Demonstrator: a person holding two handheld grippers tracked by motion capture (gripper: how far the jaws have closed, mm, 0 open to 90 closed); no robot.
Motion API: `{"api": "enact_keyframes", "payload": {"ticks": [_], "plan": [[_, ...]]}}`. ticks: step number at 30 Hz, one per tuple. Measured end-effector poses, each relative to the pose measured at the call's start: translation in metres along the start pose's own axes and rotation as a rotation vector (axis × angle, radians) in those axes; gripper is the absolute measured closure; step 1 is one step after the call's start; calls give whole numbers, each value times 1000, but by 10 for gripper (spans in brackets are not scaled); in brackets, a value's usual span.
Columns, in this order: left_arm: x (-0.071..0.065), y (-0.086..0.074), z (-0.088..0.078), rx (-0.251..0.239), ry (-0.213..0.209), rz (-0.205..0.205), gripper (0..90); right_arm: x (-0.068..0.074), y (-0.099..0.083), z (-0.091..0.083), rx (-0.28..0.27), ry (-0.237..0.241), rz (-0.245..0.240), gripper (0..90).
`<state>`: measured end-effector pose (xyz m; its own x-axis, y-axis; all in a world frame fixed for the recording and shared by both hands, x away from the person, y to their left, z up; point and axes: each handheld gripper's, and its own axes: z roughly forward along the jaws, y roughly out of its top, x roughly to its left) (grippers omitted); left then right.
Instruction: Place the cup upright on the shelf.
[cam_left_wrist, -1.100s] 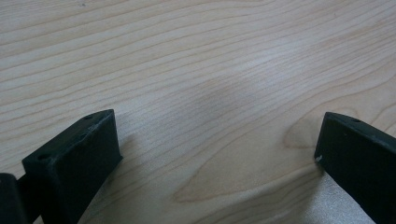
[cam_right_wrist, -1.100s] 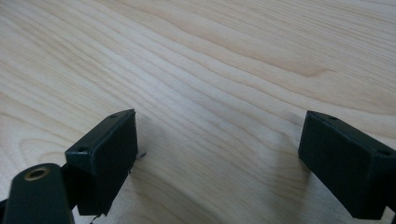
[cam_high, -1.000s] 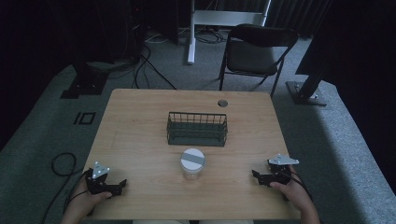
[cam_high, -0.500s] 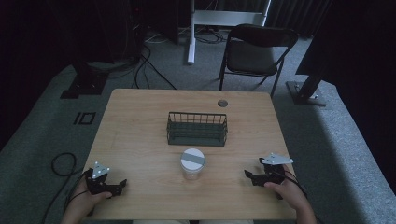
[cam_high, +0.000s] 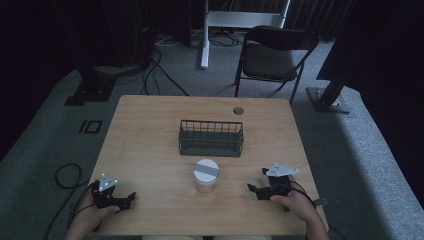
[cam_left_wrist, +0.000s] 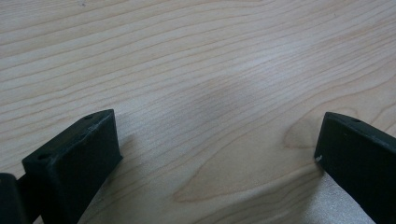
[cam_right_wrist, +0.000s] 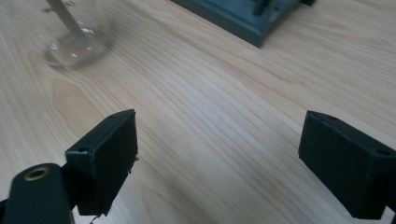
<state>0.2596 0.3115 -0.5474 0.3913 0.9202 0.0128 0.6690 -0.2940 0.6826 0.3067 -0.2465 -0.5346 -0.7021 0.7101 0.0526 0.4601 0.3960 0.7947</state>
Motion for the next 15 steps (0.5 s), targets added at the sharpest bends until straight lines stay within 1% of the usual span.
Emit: {"api": "enact_keyframes", "payload": {"ticks": [6, 10, 11, 12, 13, 15], "plan": [[0, 0, 0, -1, 0, -1, 2, 12, 9, 7, -27, 38, -25, 118], [0, 0, 0, -1, 0, 0, 3, 18, 13, 12, -26, 58, -41, 119], [0, 0, 0, 0, 0, 0, 3, 22, 15, 15, -27, 69, -57, 121], [0, 0, 0, 0, 0, 0, 2, 22, 15, 15, -27, 69, -57, 121], [0, 0, 0, 0, 0, -1, 3, 27, 18, 18, -29, 84, -64, 131], [0, 0, 0, -1, 0, -1, 2, 32, 20, 22, -30, 99, -78, 131]]}}
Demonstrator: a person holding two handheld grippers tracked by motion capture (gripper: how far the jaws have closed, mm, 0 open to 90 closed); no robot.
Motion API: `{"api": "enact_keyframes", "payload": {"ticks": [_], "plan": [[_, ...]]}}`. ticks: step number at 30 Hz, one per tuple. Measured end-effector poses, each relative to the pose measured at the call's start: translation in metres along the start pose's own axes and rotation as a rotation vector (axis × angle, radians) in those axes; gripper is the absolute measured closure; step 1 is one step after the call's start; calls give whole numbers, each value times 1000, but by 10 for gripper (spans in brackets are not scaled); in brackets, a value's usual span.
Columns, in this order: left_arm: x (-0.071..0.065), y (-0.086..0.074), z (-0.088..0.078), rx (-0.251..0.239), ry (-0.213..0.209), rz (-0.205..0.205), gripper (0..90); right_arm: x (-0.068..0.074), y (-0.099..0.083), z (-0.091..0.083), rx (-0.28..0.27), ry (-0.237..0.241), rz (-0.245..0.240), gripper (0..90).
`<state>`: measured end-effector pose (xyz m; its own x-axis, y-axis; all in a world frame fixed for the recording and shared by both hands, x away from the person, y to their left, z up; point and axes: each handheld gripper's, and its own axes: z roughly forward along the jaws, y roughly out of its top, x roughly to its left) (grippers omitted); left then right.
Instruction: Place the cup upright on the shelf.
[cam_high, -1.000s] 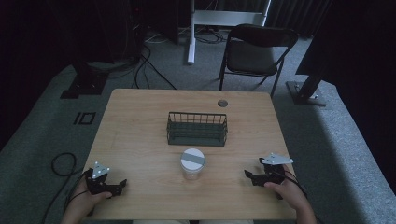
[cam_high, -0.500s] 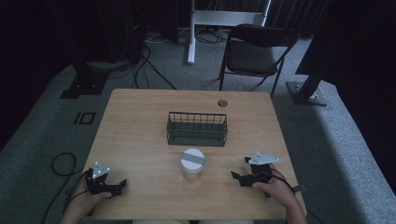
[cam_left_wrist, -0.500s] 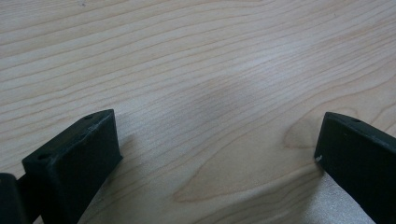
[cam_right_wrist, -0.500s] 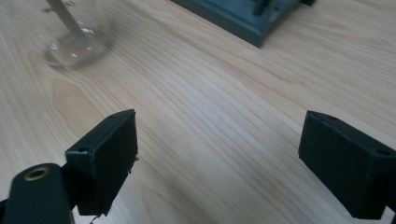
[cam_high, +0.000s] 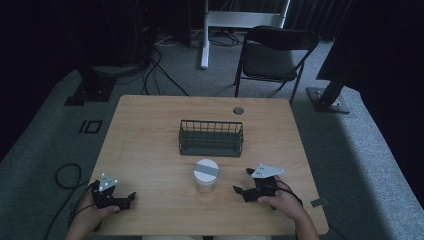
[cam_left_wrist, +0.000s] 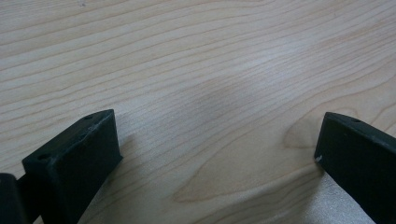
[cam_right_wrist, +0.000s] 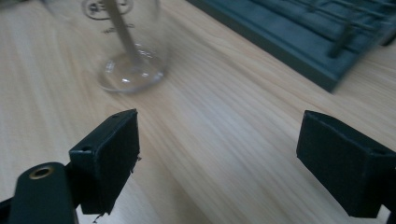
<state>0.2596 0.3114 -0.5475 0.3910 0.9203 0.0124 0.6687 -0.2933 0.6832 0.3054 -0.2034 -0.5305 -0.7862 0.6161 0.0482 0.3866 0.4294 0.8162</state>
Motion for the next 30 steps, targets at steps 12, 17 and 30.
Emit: {"api": "enact_keyframes", "payload": {"ticks": [12, 17, 30], "plan": [[0, 0, 0, -1, -1, -1, 3, 20, 16, 18, -28, 59, -54, 128], [0, 0, 0, -1, -1, -1, 3, 29, 22, 26, -53, 84, -71, 128], [0, 0, 0, -1, -1, -1, 3, 50, 30, 43, -113, 119, -105, 130]]}}
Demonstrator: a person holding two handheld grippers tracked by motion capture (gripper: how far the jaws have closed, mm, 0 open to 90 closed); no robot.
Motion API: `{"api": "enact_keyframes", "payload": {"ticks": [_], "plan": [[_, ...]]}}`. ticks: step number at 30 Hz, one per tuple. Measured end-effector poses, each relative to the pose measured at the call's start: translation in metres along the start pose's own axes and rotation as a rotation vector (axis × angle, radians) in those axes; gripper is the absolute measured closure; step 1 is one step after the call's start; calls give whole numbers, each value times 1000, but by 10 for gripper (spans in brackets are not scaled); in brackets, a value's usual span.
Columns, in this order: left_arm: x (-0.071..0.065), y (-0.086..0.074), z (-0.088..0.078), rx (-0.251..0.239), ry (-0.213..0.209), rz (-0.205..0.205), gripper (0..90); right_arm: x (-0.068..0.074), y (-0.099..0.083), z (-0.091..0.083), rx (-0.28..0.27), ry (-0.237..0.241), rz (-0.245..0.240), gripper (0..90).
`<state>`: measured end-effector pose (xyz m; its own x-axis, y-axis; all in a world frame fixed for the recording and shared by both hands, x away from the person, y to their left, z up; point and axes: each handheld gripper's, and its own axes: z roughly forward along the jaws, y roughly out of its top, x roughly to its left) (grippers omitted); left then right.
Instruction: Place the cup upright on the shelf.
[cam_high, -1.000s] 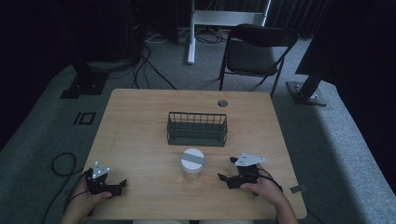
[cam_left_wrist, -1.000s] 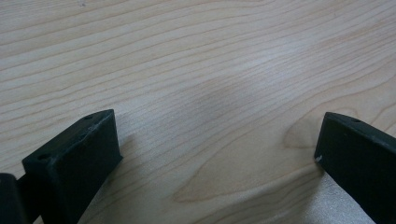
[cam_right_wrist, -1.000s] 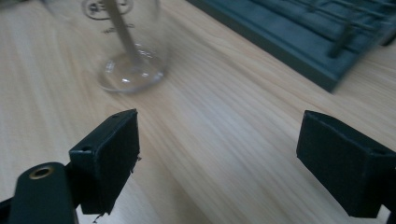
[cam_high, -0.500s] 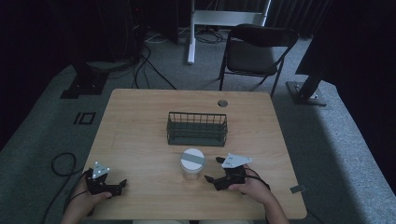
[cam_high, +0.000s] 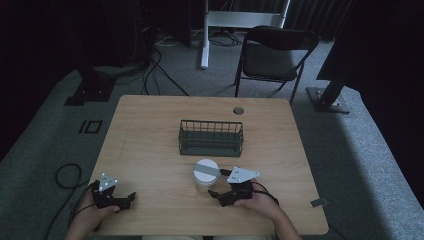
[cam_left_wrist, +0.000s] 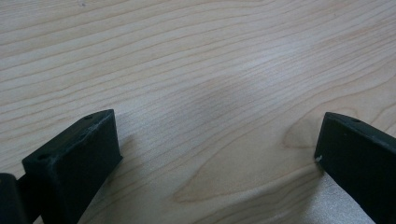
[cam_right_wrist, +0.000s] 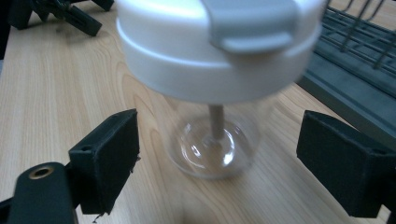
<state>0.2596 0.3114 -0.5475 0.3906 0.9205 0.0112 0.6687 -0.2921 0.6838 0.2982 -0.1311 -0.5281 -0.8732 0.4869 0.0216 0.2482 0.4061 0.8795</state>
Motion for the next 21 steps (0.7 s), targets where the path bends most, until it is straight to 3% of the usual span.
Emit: {"api": "enact_keyframes", "payload": {"ticks": [10, 12, 21], "plan": [[0, 0, 0, 0, 0, 0, 3, 9, 3, 15, -39, -11, 30, 133], [0, 0, 0, 1, 0, 0, 3, 10, 3, 18, -68, -26, 67, 138], [0, 0, 0, 1, 0, 1, 3, 16, 8, 30, -101, -87, 91, 143]]}}
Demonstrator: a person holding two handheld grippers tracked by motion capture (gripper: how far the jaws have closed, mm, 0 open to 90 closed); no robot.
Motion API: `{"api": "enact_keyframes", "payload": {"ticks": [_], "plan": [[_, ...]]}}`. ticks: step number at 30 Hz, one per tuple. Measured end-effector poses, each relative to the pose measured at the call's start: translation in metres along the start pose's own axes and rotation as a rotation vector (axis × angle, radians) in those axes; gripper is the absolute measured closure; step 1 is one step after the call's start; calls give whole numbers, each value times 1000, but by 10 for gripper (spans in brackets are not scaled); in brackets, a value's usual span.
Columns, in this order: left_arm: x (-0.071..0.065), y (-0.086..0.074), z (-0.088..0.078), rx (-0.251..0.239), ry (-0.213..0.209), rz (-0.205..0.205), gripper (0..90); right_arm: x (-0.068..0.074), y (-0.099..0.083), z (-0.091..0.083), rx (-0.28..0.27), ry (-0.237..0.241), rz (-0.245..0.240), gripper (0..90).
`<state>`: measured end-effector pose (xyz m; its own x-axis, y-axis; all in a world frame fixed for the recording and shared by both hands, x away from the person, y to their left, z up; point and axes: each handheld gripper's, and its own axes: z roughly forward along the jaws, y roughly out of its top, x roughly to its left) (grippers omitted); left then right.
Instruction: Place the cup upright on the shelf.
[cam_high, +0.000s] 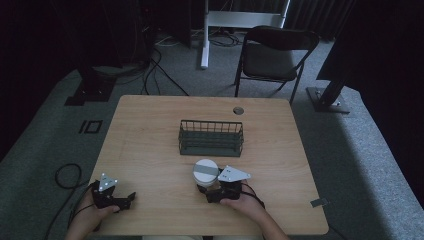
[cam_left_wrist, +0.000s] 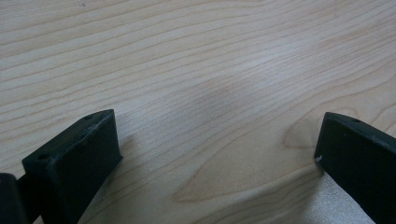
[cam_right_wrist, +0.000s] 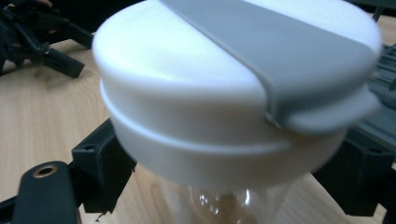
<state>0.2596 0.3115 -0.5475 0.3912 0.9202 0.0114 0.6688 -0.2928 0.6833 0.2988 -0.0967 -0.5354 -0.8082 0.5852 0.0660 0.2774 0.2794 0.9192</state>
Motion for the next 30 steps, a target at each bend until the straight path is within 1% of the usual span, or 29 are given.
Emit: {"api": "enact_keyframes", "payload": {"ticks": [3, 5, 6, 10, 12, 13, 15, 19, 21, 22, 24, 27, 28, 30], "plan": [[0, 0, 0, 0, 0, -1, 3, 2, 0, 4, -8, -9, 16, 143], [0, 0, 0, 0, 0, -1, 2, 4, 0, 6, -11, -24, 18, 155], [0, 0, 0, -1, 0, 0, 3, 5, 0, 7, -13, -35, 29, 162], [0, 0, 0, 0, 0, 0, 3, 7, -1, 9, -11, -47, 24, 167], [0, 0, 0, 0, 0, 0, 3, 8, 1, 9, -4, -51, 4, 176], [0, 0, 0, -1, 0, -1, 3, 8, 1, 8, 2, -46, -5, 179], [0, 0, 0, -1, 0, -1, 3, 10, 2, 8, 1, -57, -25, 184], [0, 0, 0, -1, 0, -1, 3, 11, 2, 8, 4, -42, -37, 185], [0, 0, 0, 0, 0, -1, 3, 11, 2, 8, 7, -36, -36, 186], [0, 0, 0, 0, 0, 0, 3, 11, 3, 7, 8, -35, -44, 185], [0, 0, 0, 0, 0, 0, 3, 11, 4, 7, 13, -28, -38, 185], [0, 0, 0, -1, 0, 0, 3, 11, 7, 5, 6, -20, -37, 186], [0, 0, 0, 0, 0, 0, 3, 12, 8, 4, 0, -26, -40, 185], [0, 0, 0, -1, 0, -1, 3, 11, 11, 2, -4, -21, -41, 185]]}}
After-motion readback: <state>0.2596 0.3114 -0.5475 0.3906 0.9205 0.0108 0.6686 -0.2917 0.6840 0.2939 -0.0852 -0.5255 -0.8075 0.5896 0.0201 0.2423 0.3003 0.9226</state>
